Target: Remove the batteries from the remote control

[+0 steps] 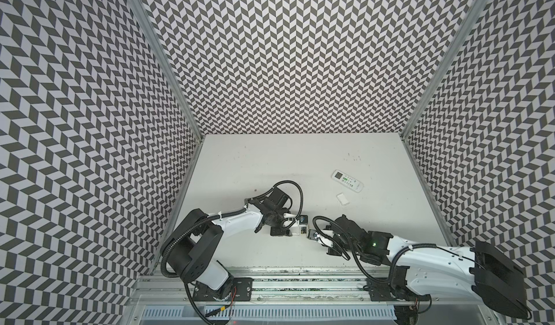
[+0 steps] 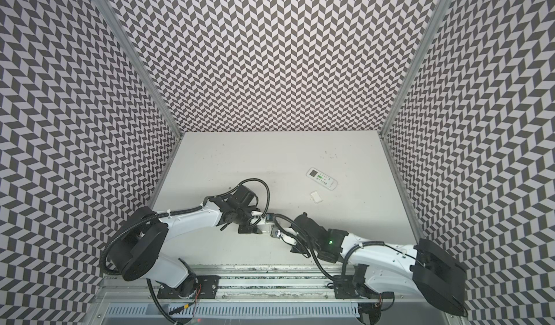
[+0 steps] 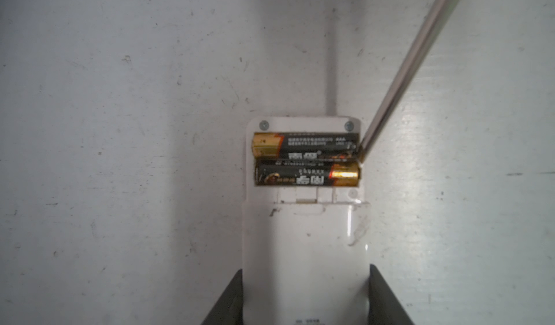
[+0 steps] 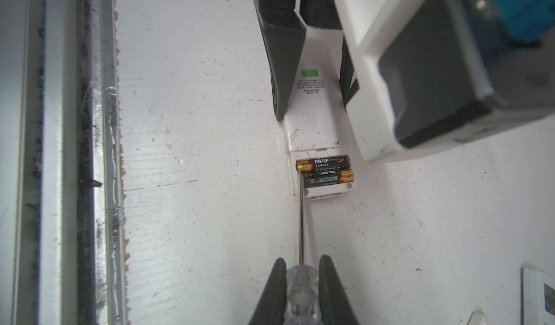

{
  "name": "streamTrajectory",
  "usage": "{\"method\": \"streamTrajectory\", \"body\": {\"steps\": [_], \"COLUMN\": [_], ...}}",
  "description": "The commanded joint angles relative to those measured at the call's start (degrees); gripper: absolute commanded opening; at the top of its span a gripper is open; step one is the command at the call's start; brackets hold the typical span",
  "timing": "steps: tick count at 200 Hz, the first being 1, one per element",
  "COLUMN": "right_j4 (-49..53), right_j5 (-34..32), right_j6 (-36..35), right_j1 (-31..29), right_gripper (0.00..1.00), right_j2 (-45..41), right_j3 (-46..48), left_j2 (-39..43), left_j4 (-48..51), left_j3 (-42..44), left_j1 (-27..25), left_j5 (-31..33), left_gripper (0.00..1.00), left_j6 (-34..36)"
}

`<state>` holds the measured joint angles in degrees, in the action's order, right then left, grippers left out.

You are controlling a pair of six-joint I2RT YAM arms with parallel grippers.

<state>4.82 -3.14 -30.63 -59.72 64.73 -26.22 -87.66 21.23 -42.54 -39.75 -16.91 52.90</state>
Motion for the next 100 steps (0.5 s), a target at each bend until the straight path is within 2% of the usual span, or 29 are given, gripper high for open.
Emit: {"method": "streamTrajectory", "body": {"steps": [1,100], "right_j4": [-5.28,-5.18], "right_j5": [-6.61,-6.79], "right_j6": [-0.32,-0.49], "right_j1": [1.19,1.22], "right_gripper": [0.0,0.0], "right_j2": [-1.98,-2.32], "right_j3": [0.03,0.11], "left_j2": [-0.59,-0.35], "left_j4": [5.05,5.23], "left_j3": [0.97,1.21], "left_j1": [-1.21,-1.21], "left_j5": [-3.05,-3.16], "left_gripper": [0.33,0.33], "left_j6": [2.12,2.03]}}
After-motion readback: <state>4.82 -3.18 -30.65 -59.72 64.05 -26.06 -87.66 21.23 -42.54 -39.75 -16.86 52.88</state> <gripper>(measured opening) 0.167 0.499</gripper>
